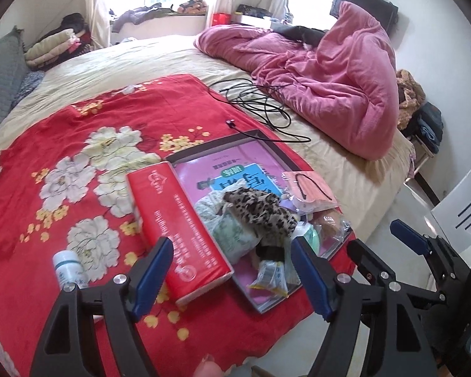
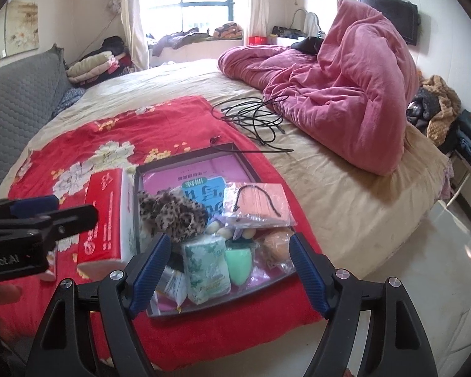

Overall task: Organize soft objects
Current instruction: 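Withdraw both open grippers up and away from the tray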

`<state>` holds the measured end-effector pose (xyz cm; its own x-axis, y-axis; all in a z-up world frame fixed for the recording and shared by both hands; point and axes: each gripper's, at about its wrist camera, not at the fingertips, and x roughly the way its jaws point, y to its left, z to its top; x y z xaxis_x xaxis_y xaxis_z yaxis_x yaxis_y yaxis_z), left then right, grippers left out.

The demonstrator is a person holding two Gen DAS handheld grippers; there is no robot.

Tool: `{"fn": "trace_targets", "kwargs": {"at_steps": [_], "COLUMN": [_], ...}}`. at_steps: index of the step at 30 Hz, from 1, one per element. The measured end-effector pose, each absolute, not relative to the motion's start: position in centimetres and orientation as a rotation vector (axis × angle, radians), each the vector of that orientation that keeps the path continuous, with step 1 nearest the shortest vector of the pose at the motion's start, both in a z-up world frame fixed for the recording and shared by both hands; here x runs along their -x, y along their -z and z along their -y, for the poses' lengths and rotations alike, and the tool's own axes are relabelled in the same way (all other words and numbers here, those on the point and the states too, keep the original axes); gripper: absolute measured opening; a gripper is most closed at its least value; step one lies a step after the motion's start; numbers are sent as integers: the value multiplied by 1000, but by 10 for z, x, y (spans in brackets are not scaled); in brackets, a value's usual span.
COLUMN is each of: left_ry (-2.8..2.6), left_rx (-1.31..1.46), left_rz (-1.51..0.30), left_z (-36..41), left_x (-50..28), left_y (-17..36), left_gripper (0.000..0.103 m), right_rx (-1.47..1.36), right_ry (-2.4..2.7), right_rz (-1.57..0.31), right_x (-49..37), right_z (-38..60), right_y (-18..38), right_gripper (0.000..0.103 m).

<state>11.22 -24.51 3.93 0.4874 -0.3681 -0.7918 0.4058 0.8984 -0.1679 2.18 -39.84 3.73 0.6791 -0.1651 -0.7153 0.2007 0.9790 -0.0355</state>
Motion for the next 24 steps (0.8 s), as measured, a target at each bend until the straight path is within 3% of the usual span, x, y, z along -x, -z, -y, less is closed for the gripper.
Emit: {"fn": "trace_targets", "kwargs": {"at_steps": [24], "left_ry": [358], "left_rx": [5], "left_rz": [-984], "left_z": [178], "left_x": [-36], "left_y": [-6], "left_gripper": [78], "right_rx": [-50], "right_ry": [220], "right_rz": [-802], "right_x": [47], "right_z": [336], "right_y": [-29], "right_gripper": [79]}}
